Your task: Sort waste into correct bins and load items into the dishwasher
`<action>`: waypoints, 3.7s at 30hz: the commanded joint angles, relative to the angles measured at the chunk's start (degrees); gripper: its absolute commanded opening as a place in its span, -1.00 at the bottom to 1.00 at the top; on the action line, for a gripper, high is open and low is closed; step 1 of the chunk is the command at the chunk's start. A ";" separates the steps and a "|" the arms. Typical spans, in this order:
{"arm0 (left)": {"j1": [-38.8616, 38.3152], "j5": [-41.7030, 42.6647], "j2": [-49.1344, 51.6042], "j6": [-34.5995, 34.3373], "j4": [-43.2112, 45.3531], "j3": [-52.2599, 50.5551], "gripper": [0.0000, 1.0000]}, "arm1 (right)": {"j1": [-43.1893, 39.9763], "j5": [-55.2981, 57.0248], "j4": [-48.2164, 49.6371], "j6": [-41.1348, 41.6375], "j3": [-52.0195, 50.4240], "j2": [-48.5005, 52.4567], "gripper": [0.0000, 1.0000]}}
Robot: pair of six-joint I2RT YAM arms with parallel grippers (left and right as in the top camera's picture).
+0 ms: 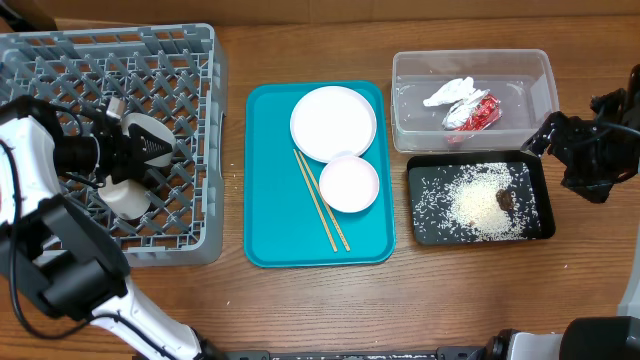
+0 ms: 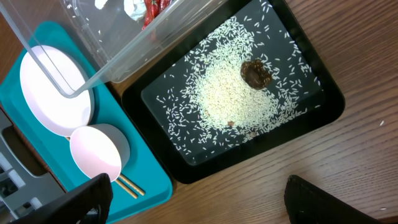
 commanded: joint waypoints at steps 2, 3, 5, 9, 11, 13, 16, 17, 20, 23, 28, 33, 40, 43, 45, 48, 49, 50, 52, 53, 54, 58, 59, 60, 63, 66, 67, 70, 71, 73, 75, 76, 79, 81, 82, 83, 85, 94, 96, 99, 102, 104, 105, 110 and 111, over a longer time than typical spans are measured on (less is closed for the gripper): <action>0.31 -6.56 -7.67 -7.39 -0.92 -0.13 0.72 | -0.09 -0.66 0.15 -0.04 0.76 -1.60 0.80; 0.31 -7.78 -8.66 -8.46 -1.07 -0.13 0.75 | -0.09 -0.66 0.15 -0.07 0.76 -1.60 0.80; 0.31 -8.26 -10.86 -8.98 -1.38 -0.13 0.96 | -0.09 -0.66 0.15 -0.07 0.76 -1.60 0.80; -0.22 -7.96 -15.32 -9.14 -1.16 -0.13 1.00 | -0.09 -0.66 0.15 -0.07 0.76 -1.60 0.80; -0.94 -7.91 -17.92 -9.14 -0.68 -0.13 1.00 | -0.09 -0.66 0.15 -0.04 0.76 -1.60 0.81; -2.16 -7.87 -20.74 -9.14 -0.24 -0.13 1.00 | -0.09 -0.66 0.15 -0.07 0.76 -1.60 0.81; -5.55 -7.87 -25.38 -9.16 0.94 -0.13 1.00 | -0.09 -0.66 0.15 -0.04 0.76 -1.60 0.81; -7.15 -7.85 -26.67 -9.22 1.51 -0.15 1.00 | -0.09 -0.66 0.15 -0.04 0.76 -1.60 0.81; -13.79 -9.73 -29.99 -10.43 3.85 -0.15 1.00 | -0.09 -0.66 0.13 -0.04 0.76 -1.60 0.81; -23.02 -13.44 -31.56 -13.66 7.54 -0.15 1.00 | -0.09 -0.66 0.15 -0.04 0.76 -1.60 0.82; -37.31 -13.94 -29.83 -13.68 13.81 -0.15 1.00 | -0.09 -0.68 -0.02 -0.04 0.76 -1.60 0.86; -48.33 -18.45 -25.16 -14.34 20.98 -0.15 1.00 | -0.09 1.75 -1.01 0.00 0.76 -1.60 0.92; -62.31 -38.29 -16.85 -16.65 24.44 -0.15 1.00 | -0.09 4.74 -1.81 0.20 0.76 -1.60 0.99; -67.25 -42.12 -12.85 -16.65 24.06 -0.15 1.00 | -0.09 4.74 -1.79 0.20 0.76 -1.57 1.00; -69.48 -42.97 -10.03 -16.65 23.41 -0.15 1.00 | -0.09 4.74 -1.79 0.20 0.76 -1.60 1.00; -71.67 -42.75 -5.62 -17.42 21.77 -0.15 1.00 | -0.09 4.74 -1.81 0.17 0.76 -1.60 1.00; -72.17 -42.71 -4.00 -18.56 21.16 -0.15 1.00 | -0.09 4.74 -1.81 0.17 0.76 -1.60 1.00; -72.52 -42.73 -2.54 -19.67 20.68 -0.17 1.00 | -0.09 4.74 -1.81 0.17 0.76 -1.60 1.00; -72.94 -42.16 0.17 -20.98 20.02 -0.17 0.96 | -0.09 4.74 -1.79 0.20 0.76 -1.60 1.00; -73.11 -41.40 1.55 -21.14 19.80 -0.17 0.93 | -0.09 4.74 -1.77 0.17 0.76 -1.60 1.00; -73.13 -40.70 2.60 -21.14 19.65 -0.17 0.91 | -0.09 4.74 -1.77 0.20 0.76 -1.60 1.00; -73.22 -38.18 6.97 -21.16 19.04 -0.17 0.68 | -0.09 4.74 -1.77 0.17 0.76 -1.60 1.00; -73.22 -37.97 8.07 -21.16 18.80 -0.17 0.57 | -0.09 4.74 -1.77 0.20 0.76 -1.60 1.00; -73.22 -37.97 8.87 -21.18 18.58 -0.17 0.48 | -0.09 4.74 -1.77 0.17 0.76 -1.60 1.00; -73.24 -37.97 11.72 -21.16 17.59 -0.22 0.16 | -0.09 4.74 -1.77 0.20 0.76 -1.60 1.00; -73.20 -37.99 12.46 -21.14 17.25 -0.22 -0.09 | -0.09 4.74 -1.77 0.20 0.76 -1.60 1.00; -73.20 -37.92 12.46 -21.14 17.27 -0.22 -0.23 | -0.09 4.74 -1.77 0.20 0.76 -1.60 1.00; -73.22 -37.59 12.33 -21.16 17.51 -0.15 -0.78 | -0.09 4.74 -1.79 0.17 0.76 -1.60 1.00; -73.20 -37.59 12.33 -21.16 17.51 -0.07 -0.92 | -0.09 4.74 -1.79 0.20 0.76 -1.60 1.00; -73.20 -37.62 12.33 -21.16 17.40 0.13 -0.92 | -0.09 4.74 -1.79 0.20 0.76 -1.60 1.00; -73.18 -37.62 12.22 -21.16 16.70 0.85 -0.92 | -0.09 4.74 -1.81 0.20 0.76 -1.60 1.00; -73.18 -37.62 12.20 -21.16 16.15 1.49 -0.92 | -0.09 4.74 -1.81 0.20 0.76 -1.60 1.00; -73.11 -38.12 11.52 -21.14 13.79 4.96 -0.92 | -0.09 4.74 -1.81 0.20 0.76 -1.60 1.00; -73.02 -38.73 10.91 -21.14 12.33 7.91 -0.92 | -0.09 4.74 -1.81 0.20 0.76 -1.60 1.00; -72.89 -39.06 10.40 -21.16 11.41 9.97 -0.92 | -0.09 4.74 -1.84 0.17 0.76 -1.60 1.00; -72.70 -39.43 9.97 -21.22 10.62 11.65 -0.92 | -0.09 4.74 -1.84 0.17 0.76 -1.60 1.00; -71.78 -39.98 8.87 -21.84 8.87 15.32 -0.92 | -0.09 4.74 -1.84 0.17 0.76 -1.60 1.00; -58.71 -34.69 3.48 -21.92 3.78 26.64 -0.92 | -0.09 4.74 -1.84 0.17 0.76 -1.60 1.00; -54.77 -30.97 2.67 -21.03 3.89 26.97 -0.92 | -0.09 4.74 -1.84 0.17 0.76 -1.60 1.00; -47.41 -21.68 2.23 -18.03 3.93 27.15 -0.92 | -0.09 4.74 -1.84 0.17 0.76 -1.60 1.00; -40.89 -11.69 2.29 -14.86 3.93 27.10 -0.92 | -0.09 4.74 -1.84 0.17 0.76 -1.60 1.00; -36.65 -5.07 2.29 -13.05 4.02 27.10 -0.92 | -0.09 4.74 -1.84 0.17 0.76 -1.60 1.00; -34.29 -1.62 2.29 -12.07 4.02 27.10 -0.92 | -0.09 4.74 -1.84 0.17 0.76 -1.60 1.00; -25.42 7.02 2.47 -8.96 4.52 25.88 -0.92 | -0.09 4.74 -1.84 0.17 0.76 -1.60 1.00; -24.06 8.09 2.49 -8.76 4.70 25.40 -0.92 | -0.09 4.74 -1.84 0.17 0.76 -1.60 1.00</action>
